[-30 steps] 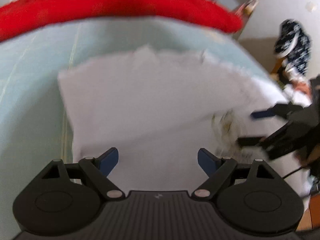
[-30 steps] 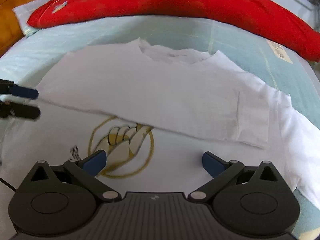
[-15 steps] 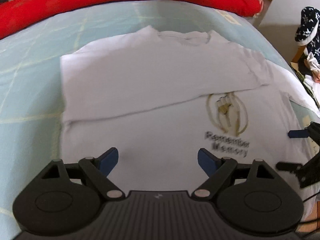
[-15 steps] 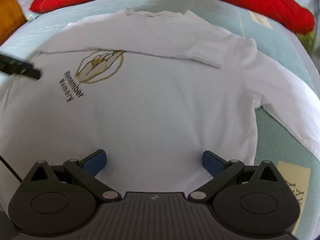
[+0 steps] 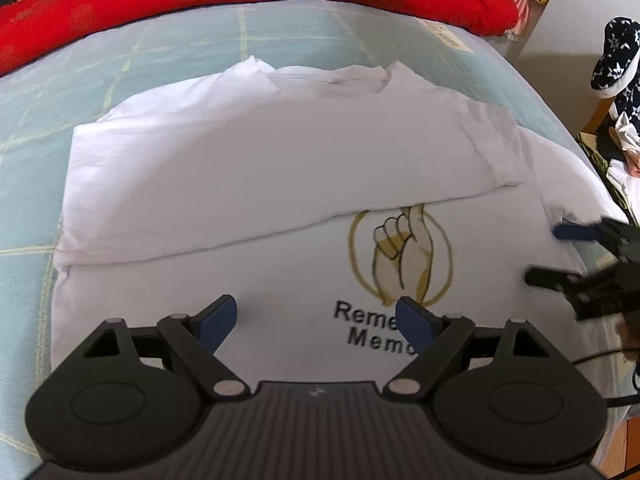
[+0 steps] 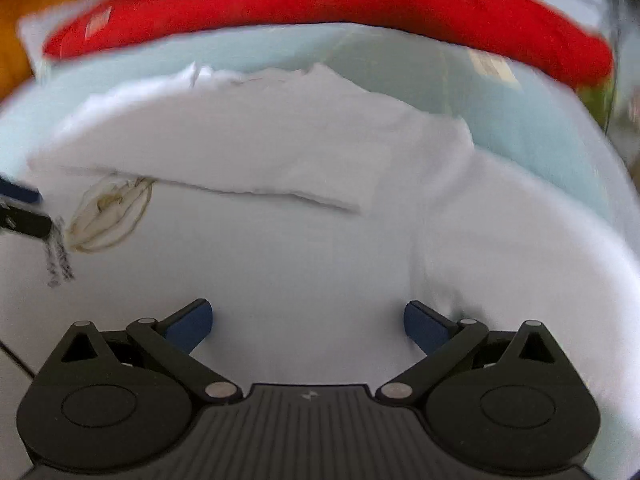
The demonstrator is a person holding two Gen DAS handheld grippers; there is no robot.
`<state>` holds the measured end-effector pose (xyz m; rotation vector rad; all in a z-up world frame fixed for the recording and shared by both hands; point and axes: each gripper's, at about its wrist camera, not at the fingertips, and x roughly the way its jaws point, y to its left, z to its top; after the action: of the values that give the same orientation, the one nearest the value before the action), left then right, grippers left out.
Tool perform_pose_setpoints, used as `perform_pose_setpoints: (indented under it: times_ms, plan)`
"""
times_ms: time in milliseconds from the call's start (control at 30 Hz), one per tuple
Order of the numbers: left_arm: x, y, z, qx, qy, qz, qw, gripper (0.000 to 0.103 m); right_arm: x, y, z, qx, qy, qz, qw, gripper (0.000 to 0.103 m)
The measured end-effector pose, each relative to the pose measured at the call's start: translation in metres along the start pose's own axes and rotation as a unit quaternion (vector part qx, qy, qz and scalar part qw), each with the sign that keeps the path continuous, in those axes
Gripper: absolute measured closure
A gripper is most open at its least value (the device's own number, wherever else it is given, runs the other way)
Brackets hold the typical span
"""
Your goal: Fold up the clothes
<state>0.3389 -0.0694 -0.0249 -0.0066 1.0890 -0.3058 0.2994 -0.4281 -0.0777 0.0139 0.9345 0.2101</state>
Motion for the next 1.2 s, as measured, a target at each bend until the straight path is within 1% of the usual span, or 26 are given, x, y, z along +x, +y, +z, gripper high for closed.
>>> perform_pose_setpoints:
  times_ms: [100,267,333,400,500,600,667,800,867,967,1067,1200]
  plan:
    - [0.002,-0.005,0.005,0.004,-0.003,0.002,1.0,0.017,-0.011,0.01,-0.01,-0.026,0.022,-0.012,0.999,0.0]
    - [0.005,-0.017,0.015,0.0,-0.012,-0.007,0.9999,0.017,-0.018,0.024,-0.001,-0.023,0.018,0.002,1.0,0.0]
    - [0.01,-0.021,0.017,0.003,-0.007,-0.007,0.9999,0.016,-0.017,0.023,-0.004,-0.023,0.027,0.008,0.999,0.0]
    - [0.015,-0.023,0.015,0.005,0.006,0.0,1.0,0.017,-0.011,0.018,-0.011,-0.02,0.041,0.005,0.999,0.0]
    - [0.015,-0.022,0.01,0.0,0.0,0.01,0.9999,0.017,-0.021,0.01,-0.012,-0.019,0.035,0.002,0.999,0.0]
    - [0.013,-0.019,0.013,-0.016,-0.017,0.023,0.9995,0.016,-0.032,-0.003,0.001,-0.014,0.0,-0.009,1.0,0.0]
    - [0.012,-0.017,0.019,-0.024,-0.029,0.038,0.9986,0.016,-0.032,-0.01,0.016,-0.024,-0.022,-0.015,0.999,0.0]
    - [0.006,-0.016,0.033,-0.027,-0.063,0.062,0.9957,0.016,-0.012,-0.023,0.056,-0.049,-0.055,-0.019,0.997,0.0]
    - [0.003,-0.015,0.038,-0.023,-0.081,0.076,0.9935,0.016,0.004,-0.028,0.072,-0.061,-0.06,-0.011,0.996,0.0]
    - [0.002,-0.01,0.043,-0.038,-0.095,0.078,0.9917,0.016,0.037,-0.034,0.089,-0.068,-0.042,-0.002,0.997,0.0]
    - [0.002,-0.005,0.043,-0.053,-0.099,0.077,0.9908,0.016,0.063,-0.045,0.094,-0.05,-0.031,0.013,0.998,0.0]
    - [0.003,0.003,0.042,-0.058,-0.094,0.083,0.9904,0.016,0.081,-0.063,0.109,-0.023,-0.027,0.029,0.999,0.0]
